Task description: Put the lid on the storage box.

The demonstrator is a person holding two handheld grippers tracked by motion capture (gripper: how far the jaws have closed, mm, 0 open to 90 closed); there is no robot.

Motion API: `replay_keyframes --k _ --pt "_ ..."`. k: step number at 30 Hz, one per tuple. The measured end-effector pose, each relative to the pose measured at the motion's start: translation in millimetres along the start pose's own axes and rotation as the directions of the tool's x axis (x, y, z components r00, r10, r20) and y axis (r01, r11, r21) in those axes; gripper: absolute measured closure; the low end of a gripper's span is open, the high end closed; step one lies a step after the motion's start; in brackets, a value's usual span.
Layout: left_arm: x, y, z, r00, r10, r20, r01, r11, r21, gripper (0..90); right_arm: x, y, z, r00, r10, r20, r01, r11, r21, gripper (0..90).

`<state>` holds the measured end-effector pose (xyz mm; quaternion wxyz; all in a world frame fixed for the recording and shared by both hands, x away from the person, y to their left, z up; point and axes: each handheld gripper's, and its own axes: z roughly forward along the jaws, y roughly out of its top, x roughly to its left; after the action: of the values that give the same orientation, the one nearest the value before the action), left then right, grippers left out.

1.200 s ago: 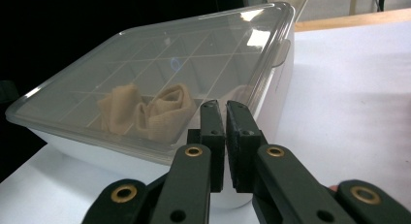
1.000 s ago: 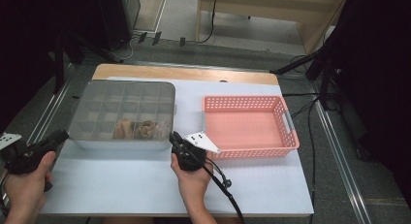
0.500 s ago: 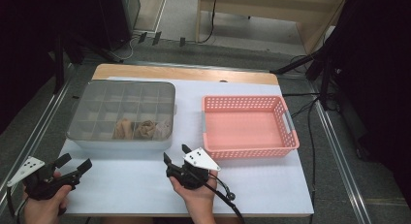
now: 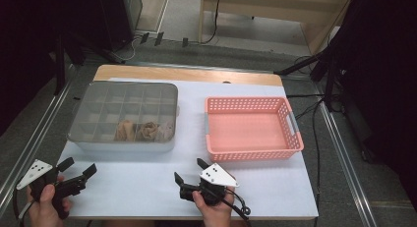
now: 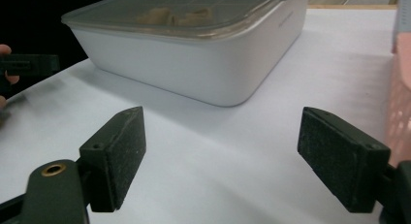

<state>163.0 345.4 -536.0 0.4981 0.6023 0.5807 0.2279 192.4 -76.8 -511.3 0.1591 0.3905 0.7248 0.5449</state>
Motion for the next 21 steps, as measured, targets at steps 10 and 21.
replay_keyframes --k 10,21 --pt "1.0 0.1 0.4 0.9999 -0.005 0.015 0.005 1.0000 0.006 6.5 -21.7 -11.0 -29.3 0.9992 -0.002 0.039 0.002 1.000 -0.024 17.0" --pt "1.3 0.2 1.0 0.9995 0.000 0.033 0.000 0.9999 0.012 6.5 -51.2 -29.2 -64.3 0.9951 0.049 0.085 -0.045 0.998 -0.054 17.2"
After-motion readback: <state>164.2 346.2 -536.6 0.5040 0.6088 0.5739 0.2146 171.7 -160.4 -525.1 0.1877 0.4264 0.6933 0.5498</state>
